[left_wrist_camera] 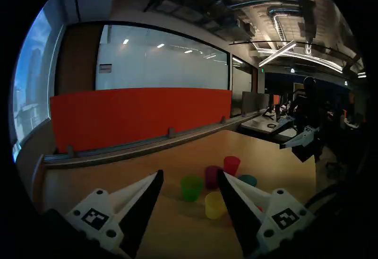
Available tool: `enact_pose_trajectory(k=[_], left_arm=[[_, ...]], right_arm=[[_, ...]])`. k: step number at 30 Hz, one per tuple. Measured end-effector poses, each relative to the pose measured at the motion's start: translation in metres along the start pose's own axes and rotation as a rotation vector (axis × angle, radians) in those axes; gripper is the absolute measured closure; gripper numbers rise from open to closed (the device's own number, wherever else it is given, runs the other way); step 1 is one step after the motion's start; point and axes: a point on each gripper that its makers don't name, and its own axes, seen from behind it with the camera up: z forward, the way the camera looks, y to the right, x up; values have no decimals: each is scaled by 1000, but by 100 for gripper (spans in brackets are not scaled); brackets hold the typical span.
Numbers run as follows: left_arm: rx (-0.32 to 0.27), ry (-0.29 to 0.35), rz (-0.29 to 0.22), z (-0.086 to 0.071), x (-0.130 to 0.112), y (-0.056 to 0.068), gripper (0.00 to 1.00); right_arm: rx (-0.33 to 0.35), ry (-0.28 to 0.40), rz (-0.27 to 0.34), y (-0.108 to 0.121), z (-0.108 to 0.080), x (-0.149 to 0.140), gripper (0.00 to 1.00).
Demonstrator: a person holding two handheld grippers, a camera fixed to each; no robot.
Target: Pour water
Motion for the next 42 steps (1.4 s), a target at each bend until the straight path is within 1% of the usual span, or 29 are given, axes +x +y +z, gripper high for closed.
enact_pose_trajectory(k=[5,9,15,21,27,35,42], left_arm=[[-7,-21,-5,6,-15,1,17],[-20,-48,-6,13,-30,4,17],[-30,-84,5,21,-49,7,17],[-44,-94,13,26,-56,12,17],[-53,-102,9,27,-63,15,17],[-49,-115,4,28,-73,12,17],[-51,-122,-2,29,-80,12,17]], right_arm=[[3,-27,4,1,6,-15,0],[4,-47,10,3,11,-25,0],[4,-69,13,5,17,-37,0],[4,-88,11,6,23,-48,0],[6,-108,15,6,29,-61,0],[17,-134,23,4,39,-78,0],[19,-164,3,2,52,-95,0]])
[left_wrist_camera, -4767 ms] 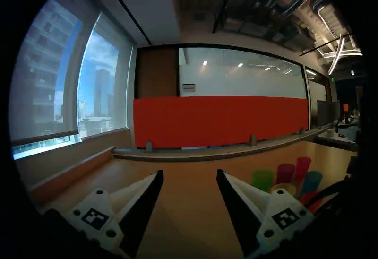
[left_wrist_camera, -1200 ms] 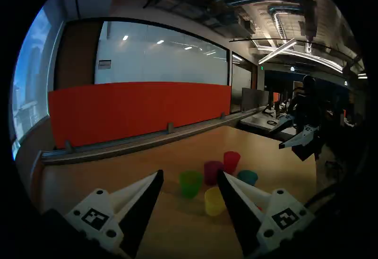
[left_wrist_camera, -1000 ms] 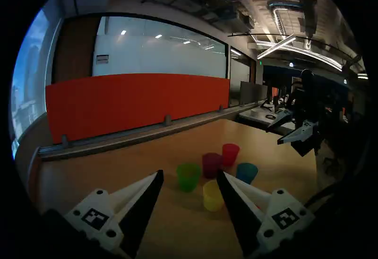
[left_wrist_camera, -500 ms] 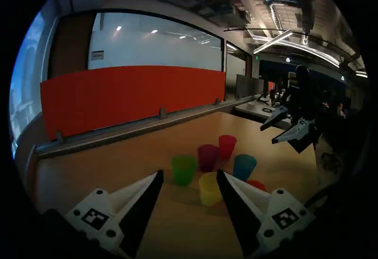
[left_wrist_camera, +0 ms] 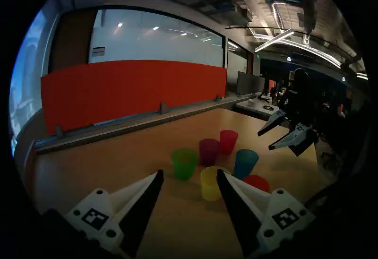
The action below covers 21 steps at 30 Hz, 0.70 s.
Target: Pour water
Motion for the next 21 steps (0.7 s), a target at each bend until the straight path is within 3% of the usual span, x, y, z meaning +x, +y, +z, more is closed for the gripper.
enact_pose_trajectory(k=[21], left_arm=[[-8,-22,0,10,-14,-2,17]], right_arm=[[38,-56,-19,-10,51,-25,0]])
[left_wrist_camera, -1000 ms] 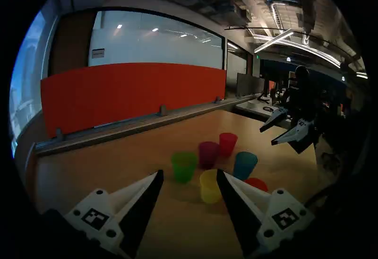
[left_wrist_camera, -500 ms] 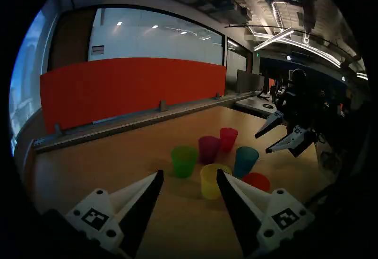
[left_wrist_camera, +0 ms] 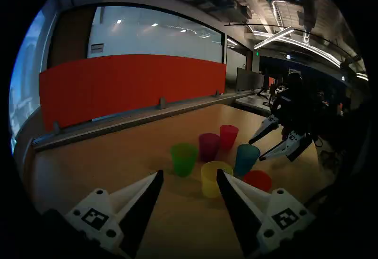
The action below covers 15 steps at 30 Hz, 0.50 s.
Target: Pour water
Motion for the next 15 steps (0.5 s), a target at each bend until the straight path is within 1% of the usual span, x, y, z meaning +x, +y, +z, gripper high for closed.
enact_pose_trajectory(k=[10,15], left_arm=[[3,-6,3,1,-2,-2,17],[3,-8,5,1,-3,-3,17]], right_arm=[[12,-8,-6,-1,20,-1,0],[17,-7,-9,-3,27,1,0]])
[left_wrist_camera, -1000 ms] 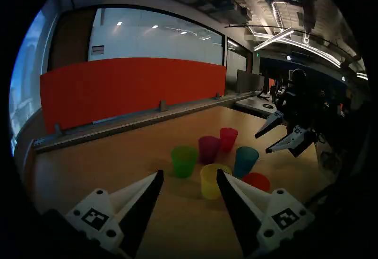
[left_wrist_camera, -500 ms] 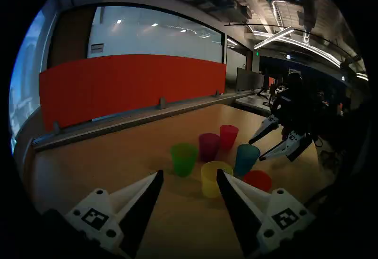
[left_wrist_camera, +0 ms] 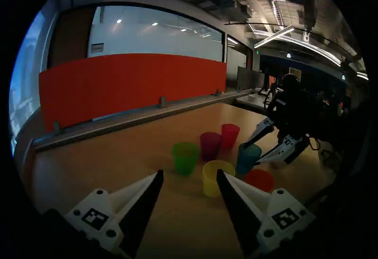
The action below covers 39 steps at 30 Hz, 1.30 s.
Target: Pour water
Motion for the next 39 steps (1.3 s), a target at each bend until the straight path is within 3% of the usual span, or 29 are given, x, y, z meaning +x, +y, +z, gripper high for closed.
enact_pose_trajectory(k=[21,30,39], left_arm=[[5,-1,3,-1,-1,-5,17],[3,1,10,1,3,-6,17],[0,8,15,3,8,-5,17]], right_arm=[[-8,-5,-17,1,3,1,8],[-13,54,-7,3,-11,21,8],[-35,150,-7,9,-38,55,8]])
